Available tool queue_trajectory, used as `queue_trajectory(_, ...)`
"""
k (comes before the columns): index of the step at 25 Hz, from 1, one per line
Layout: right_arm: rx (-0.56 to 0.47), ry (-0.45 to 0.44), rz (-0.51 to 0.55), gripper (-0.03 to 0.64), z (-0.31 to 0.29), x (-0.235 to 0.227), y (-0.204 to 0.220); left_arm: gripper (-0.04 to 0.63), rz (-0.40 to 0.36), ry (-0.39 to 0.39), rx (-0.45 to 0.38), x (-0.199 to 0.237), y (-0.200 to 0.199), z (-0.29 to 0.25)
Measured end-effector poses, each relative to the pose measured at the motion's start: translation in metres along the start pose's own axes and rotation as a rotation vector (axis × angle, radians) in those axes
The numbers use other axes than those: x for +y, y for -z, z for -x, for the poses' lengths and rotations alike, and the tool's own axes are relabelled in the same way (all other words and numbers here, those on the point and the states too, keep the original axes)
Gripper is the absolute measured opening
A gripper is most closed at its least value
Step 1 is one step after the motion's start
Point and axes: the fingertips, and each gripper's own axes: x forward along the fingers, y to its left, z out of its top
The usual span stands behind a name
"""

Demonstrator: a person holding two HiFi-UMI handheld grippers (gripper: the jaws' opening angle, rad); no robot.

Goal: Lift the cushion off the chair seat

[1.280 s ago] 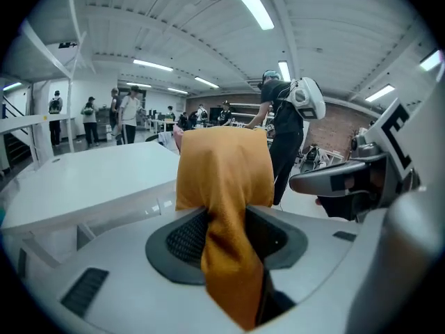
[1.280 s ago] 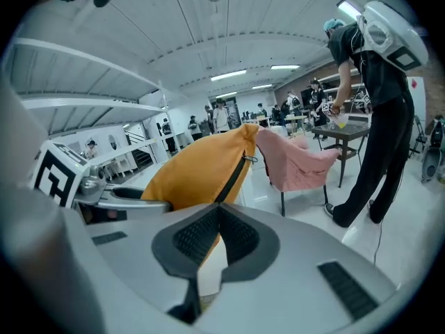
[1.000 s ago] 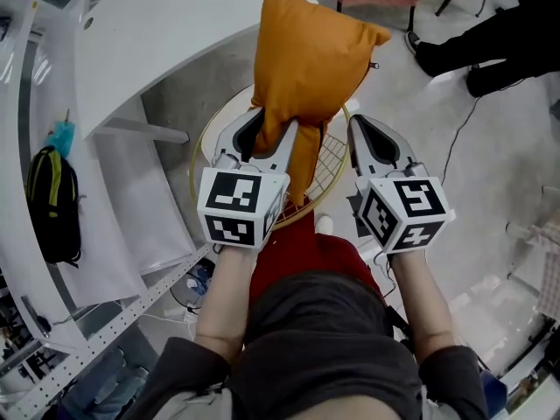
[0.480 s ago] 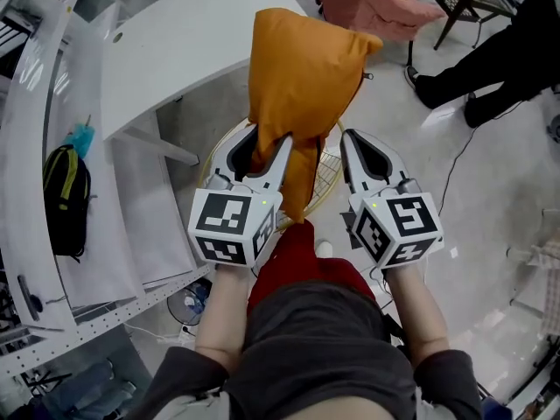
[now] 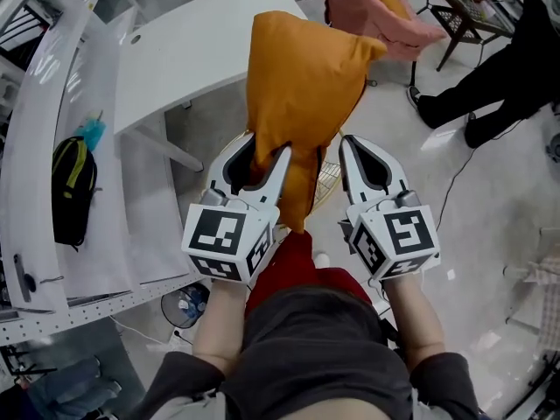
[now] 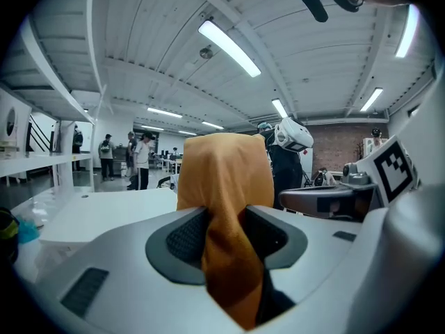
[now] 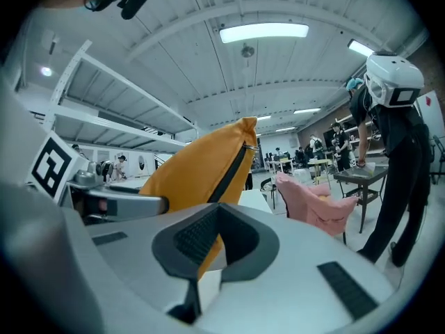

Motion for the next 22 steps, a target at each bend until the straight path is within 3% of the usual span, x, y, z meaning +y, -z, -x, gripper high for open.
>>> queue_trajectory(22, -0.052, -0.013, 0.035, 0.018, 0.038, 0.035, -0.017, 0.181, -0.026, -0.005, -0.066, -0.016, -0.018, 0.05)
